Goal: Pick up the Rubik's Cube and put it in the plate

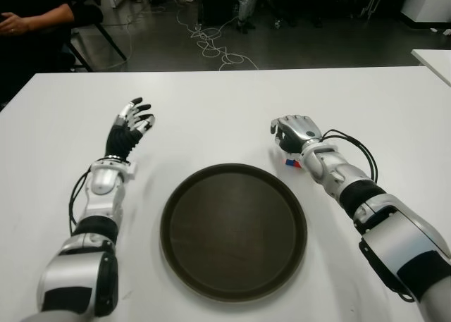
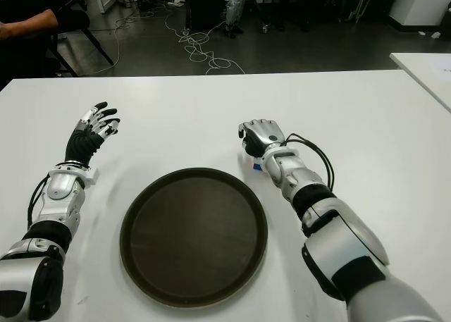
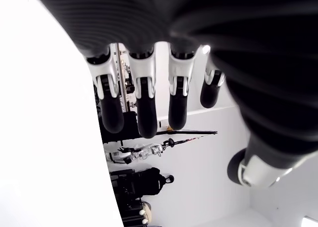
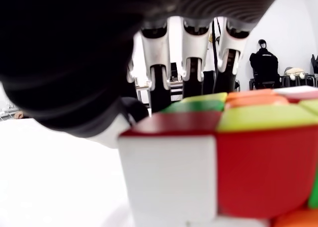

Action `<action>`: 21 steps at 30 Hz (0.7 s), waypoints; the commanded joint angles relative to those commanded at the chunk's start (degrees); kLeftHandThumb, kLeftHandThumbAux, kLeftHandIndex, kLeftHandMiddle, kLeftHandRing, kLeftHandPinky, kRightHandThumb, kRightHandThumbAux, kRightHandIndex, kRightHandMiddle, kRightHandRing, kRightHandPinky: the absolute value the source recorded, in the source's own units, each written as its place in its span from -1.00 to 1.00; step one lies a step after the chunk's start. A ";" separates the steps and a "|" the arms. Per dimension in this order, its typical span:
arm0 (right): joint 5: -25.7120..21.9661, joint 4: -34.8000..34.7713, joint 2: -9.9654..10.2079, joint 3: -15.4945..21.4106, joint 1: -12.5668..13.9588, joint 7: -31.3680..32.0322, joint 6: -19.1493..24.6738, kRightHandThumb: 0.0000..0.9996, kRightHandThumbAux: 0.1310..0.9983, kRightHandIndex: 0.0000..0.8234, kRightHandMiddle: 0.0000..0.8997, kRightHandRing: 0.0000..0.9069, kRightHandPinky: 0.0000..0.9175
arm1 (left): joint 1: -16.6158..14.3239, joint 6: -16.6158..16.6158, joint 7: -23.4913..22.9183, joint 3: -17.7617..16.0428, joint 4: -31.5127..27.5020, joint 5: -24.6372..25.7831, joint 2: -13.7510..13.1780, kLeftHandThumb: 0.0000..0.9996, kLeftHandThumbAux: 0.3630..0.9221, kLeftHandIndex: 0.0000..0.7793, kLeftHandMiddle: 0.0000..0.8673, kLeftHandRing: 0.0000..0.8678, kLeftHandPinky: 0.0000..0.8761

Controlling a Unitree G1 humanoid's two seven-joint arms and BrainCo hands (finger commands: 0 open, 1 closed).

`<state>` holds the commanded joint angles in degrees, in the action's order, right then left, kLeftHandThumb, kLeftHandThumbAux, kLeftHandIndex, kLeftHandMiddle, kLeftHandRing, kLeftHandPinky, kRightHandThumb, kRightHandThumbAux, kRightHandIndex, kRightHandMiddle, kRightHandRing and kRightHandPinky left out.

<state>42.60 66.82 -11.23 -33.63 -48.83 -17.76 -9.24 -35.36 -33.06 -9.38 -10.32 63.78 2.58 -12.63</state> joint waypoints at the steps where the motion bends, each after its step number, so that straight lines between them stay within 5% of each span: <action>1: 0.01 0.04 0.01 -0.01 -0.02 -0.04 0.02 0.39 0.39 0.00 0.07 0.14 0.10 | -0.02 -0.02 0.01 0.01 0.04 0.00 0.00 -1.00 -0.12 -0.70 -0.54 -0.51 -0.44; 10: -0.22 0.15 -0.23 0.30 0.26 -2.66 -1.50 0.39 0.40 0.00 0.08 0.14 0.11 | -0.10 -0.10 0.55 0.16 0.20 -0.26 0.09 -1.00 -0.09 -0.68 -0.52 -0.50 -0.43; 17: -0.84 0.68 -0.08 0.97 0.37 -4.78 -2.44 0.36 0.41 -0.03 -0.40 -0.32 -0.23 | -0.12 -0.42 0.86 0.41 0.28 -0.64 0.04 -0.98 -0.10 -0.67 -0.50 -0.48 -0.41; 19: -1.18 0.88 0.10 1.34 0.40 -5.05 -2.42 -0.31 0.49 -0.61 -0.76 -0.72 -0.63 | -0.13 -0.54 0.91 0.52 0.33 -0.79 -0.02 -0.98 -0.12 -0.68 -0.52 -0.49 -0.41; 21: -1.48 1.05 0.27 1.65 0.39 -4.95 -2.30 -0.61 0.48 -0.80 -0.88 -0.86 -0.80 | -0.12 -0.72 1.03 0.65 0.35 -1.00 -0.07 -0.97 -0.12 -0.69 -0.52 -0.49 -0.41</action>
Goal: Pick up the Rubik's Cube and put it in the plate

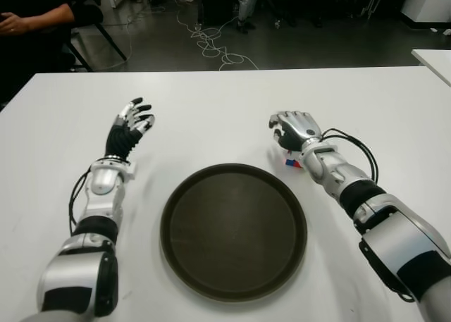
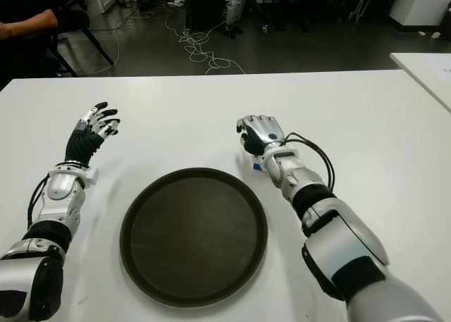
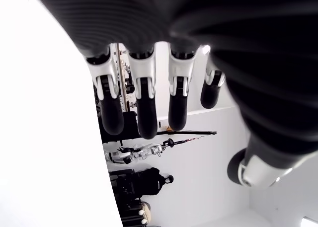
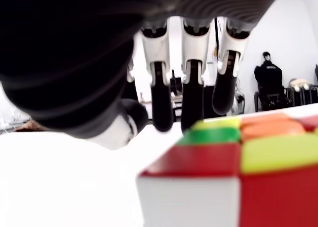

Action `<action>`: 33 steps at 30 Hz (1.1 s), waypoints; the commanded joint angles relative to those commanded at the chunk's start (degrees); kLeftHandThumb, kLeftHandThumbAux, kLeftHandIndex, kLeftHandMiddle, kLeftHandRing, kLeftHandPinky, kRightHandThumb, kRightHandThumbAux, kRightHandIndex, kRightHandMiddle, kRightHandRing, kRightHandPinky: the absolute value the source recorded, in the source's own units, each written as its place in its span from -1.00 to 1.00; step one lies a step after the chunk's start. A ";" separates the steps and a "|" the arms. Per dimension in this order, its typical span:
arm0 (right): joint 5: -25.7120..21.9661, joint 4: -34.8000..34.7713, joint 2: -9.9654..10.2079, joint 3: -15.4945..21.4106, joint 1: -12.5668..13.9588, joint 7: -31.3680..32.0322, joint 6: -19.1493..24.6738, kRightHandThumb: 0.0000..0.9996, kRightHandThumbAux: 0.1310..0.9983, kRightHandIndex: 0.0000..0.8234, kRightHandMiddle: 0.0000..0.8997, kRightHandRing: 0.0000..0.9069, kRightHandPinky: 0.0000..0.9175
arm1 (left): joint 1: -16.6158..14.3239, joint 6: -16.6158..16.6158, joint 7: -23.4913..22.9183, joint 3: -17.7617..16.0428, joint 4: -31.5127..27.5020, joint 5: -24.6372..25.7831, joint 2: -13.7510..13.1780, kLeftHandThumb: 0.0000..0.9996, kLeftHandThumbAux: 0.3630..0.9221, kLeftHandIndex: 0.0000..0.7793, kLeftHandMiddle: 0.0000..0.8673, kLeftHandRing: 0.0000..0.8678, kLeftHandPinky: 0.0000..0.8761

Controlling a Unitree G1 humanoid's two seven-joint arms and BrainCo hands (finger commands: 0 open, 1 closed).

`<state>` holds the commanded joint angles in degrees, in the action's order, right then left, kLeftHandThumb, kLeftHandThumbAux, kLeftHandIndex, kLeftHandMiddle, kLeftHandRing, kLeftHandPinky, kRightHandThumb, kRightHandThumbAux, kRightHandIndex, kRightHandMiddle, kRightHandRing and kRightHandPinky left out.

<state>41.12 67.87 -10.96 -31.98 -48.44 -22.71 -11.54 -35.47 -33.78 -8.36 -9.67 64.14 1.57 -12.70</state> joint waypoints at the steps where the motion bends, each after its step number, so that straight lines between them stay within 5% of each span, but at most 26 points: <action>1: -0.12 0.17 0.09 0.12 -0.04 0.20 0.08 -0.75 0.47 -0.87 -0.92 -0.91 -0.87 | 0.01 -0.11 0.09 0.06 0.01 -0.13 -0.02 -0.97 -0.13 -0.69 -0.52 -0.49 -0.40; 6: -0.29 0.89 0.36 0.45 -0.20 0.97 0.20 -0.96 0.35 -0.98 -0.99 -0.99 -0.98 | 0.01 -0.37 0.35 0.17 -0.02 -0.48 -0.04 -0.96 -0.15 -0.69 -0.51 -0.47 -0.39; 15: -0.34 1.24 0.39 0.82 -0.23 1.76 -0.02 -1.00 0.24 -1.00 -1.00 -1.00 -1.00 | 0.05 -0.02 0.34 -0.09 -0.25 -0.12 0.25 -0.94 -0.12 -0.65 -0.48 -0.44 -0.36; 33: -0.44 -1.43 -2.18 1.50 -0.15 5.68 -0.12 -1.00 0.39 -1.00 -1.00 -1.00 -1.00 | 0.28 0.12 1.21 0.44 -0.58 -0.81 0.20 -0.97 -0.10 -0.65 -0.47 -0.44 -0.38</action>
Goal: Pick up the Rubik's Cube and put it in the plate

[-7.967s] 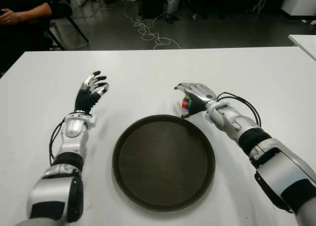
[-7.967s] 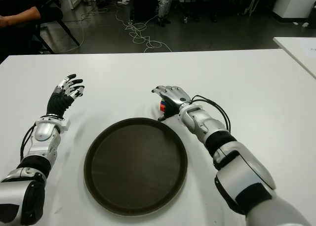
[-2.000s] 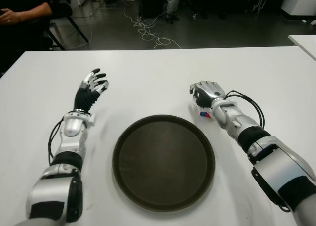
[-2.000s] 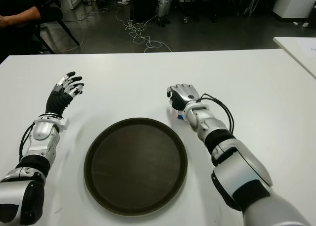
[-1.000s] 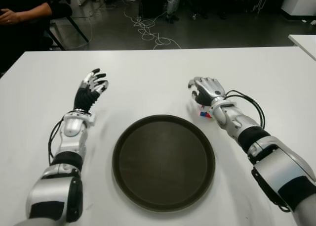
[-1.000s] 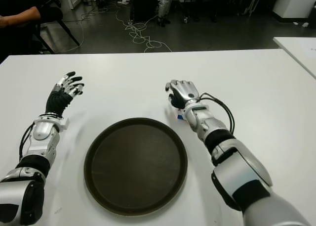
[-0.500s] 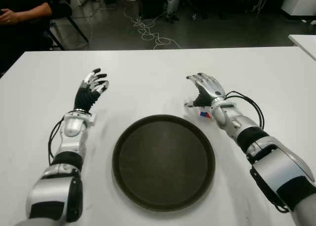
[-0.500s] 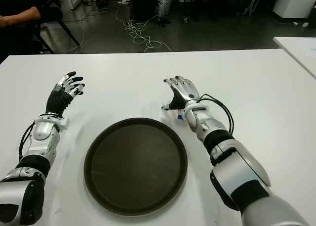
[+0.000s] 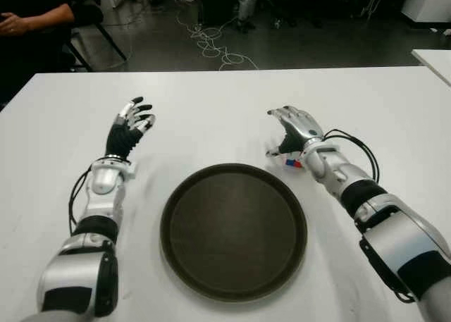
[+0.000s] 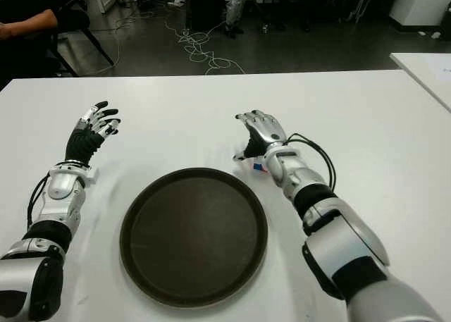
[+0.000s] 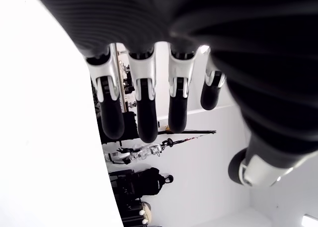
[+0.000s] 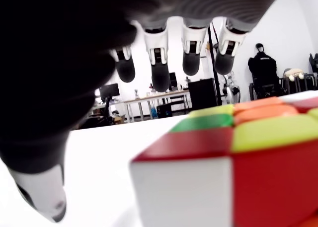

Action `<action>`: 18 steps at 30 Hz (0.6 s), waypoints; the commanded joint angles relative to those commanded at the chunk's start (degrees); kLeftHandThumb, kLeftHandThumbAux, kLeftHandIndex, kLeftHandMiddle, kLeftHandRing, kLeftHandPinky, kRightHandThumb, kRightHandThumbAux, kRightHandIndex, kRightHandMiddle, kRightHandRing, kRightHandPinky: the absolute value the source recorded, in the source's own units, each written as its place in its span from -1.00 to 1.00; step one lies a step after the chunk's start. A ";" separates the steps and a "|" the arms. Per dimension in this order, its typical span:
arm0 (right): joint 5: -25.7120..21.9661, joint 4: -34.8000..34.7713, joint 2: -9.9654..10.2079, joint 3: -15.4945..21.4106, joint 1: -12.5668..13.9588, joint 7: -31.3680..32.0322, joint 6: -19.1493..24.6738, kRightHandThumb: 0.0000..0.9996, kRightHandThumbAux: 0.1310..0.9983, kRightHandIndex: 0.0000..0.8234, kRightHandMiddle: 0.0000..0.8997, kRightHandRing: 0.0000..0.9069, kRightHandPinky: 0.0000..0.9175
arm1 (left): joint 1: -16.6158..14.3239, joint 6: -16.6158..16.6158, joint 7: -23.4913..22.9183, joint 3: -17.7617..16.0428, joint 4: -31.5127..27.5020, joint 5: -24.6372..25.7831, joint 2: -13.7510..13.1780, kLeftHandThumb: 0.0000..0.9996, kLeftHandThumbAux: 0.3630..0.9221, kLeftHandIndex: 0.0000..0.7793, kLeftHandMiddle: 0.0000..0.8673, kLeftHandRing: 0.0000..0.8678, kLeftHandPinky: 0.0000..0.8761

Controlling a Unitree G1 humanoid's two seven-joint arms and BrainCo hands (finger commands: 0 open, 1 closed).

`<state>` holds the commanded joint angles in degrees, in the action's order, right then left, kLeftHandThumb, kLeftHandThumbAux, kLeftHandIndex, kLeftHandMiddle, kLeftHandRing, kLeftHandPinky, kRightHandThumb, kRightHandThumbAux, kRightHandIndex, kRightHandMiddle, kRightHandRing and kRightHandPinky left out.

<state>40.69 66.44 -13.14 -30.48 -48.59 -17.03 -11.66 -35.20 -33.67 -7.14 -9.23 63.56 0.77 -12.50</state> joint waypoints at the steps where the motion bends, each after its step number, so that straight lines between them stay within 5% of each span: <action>1: -0.10 -1.10 -0.69 0.14 0.37 0.54 -0.22 -1.00 0.39 -1.00 -1.00 -1.00 -1.00 | -0.01 -0.03 -0.03 0.02 0.03 0.00 -0.01 -0.97 -0.11 -0.65 -0.47 -0.44 -0.37; 6: -0.55 -10.91 -4.33 1.09 3.91 4.14 0.31 -1.00 0.42 -1.00 -1.00 -1.00 -1.00 | -0.07 -0.14 -0.09 0.07 0.15 0.00 -0.03 -0.96 -0.15 -0.66 -0.48 -0.45 -0.39; 18: -0.41 -18.14 -6.21 2.53 7.74 7.54 2.06 -1.00 0.50 -1.00 -1.00 -1.00 -1.00 | -0.23 -0.09 -0.23 0.18 0.44 0.15 0.03 -0.95 -0.14 -0.65 -0.48 -0.46 -0.38</action>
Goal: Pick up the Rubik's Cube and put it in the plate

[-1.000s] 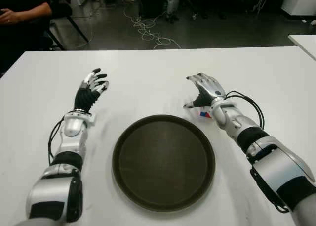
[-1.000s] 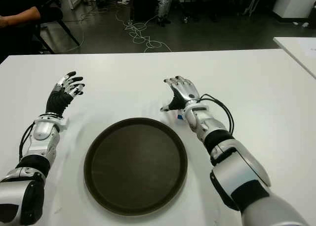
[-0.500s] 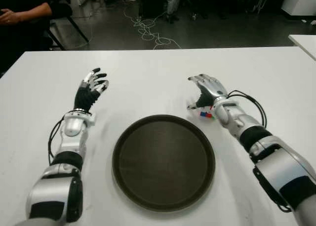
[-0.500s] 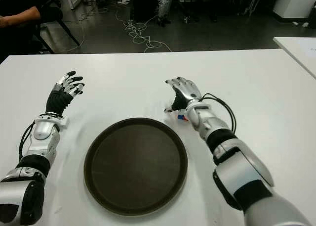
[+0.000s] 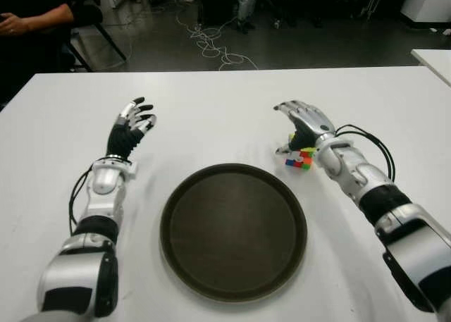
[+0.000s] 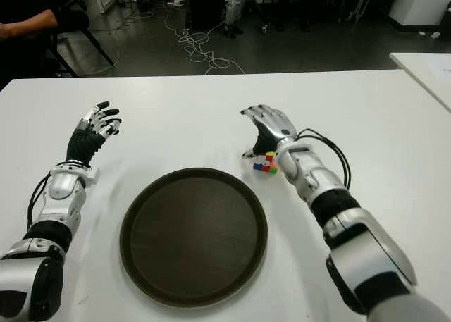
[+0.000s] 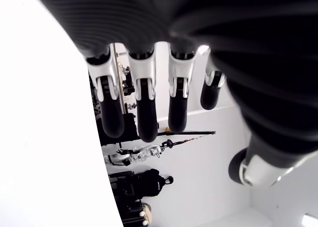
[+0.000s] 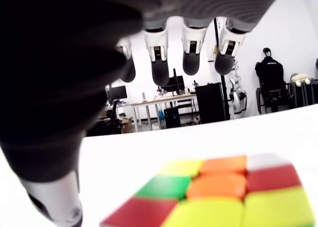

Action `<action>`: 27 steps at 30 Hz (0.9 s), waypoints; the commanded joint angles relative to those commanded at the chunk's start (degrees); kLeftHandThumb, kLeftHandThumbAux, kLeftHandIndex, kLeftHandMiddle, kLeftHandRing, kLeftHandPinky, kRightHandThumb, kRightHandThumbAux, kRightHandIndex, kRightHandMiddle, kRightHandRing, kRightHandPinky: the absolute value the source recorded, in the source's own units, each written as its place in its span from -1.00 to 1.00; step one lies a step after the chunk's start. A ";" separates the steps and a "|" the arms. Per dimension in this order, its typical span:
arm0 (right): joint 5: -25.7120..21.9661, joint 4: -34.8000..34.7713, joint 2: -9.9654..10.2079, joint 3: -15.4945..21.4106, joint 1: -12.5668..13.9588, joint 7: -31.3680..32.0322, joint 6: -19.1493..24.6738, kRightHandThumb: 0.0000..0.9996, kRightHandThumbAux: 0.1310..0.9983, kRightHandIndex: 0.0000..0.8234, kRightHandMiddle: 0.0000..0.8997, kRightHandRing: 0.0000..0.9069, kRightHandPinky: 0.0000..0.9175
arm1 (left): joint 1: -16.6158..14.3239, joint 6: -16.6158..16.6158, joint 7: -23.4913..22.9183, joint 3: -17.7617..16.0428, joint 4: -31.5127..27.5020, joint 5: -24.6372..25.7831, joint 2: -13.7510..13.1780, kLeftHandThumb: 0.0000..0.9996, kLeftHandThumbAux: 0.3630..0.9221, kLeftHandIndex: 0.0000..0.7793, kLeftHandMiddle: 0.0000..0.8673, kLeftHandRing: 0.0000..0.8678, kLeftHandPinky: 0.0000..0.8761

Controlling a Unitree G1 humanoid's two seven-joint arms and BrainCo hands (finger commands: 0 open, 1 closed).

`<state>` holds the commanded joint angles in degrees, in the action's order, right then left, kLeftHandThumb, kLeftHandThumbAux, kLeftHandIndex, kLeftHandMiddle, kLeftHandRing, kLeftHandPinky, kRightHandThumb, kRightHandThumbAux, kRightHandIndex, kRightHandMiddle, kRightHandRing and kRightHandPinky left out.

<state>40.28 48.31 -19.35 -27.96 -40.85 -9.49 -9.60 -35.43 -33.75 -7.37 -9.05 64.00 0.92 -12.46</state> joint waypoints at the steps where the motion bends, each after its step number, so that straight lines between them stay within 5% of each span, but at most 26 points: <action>1: 0.08 -0.88 -0.27 0.18 0.52 -0.03 0.16 -1.00 0.50 -1.00 -1.00 -1.00 -1.00 | 0.00 0.06 0.01 0.00 0.02 0.01 0.00 -0.95 -0.14 -0.65 -0.48 -0.45 -0.38; 27: 1.63 -14.36 -1.72 1.72 6.63 1.80 7.46 -1.00 0.47 -1.00 -1.00 -1.00 -0.94 | 0.11 -0.34 -0.09 0.05 0.08 0.19 0.13 -0.96 -0.15 -0.63 -0.47 -0.45 -0.39</action>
<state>41.90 33.95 -21.07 -26.23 -34.21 -7.70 -2.14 -35.32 -34.09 -7.47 -9.01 64.08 1.11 -12.33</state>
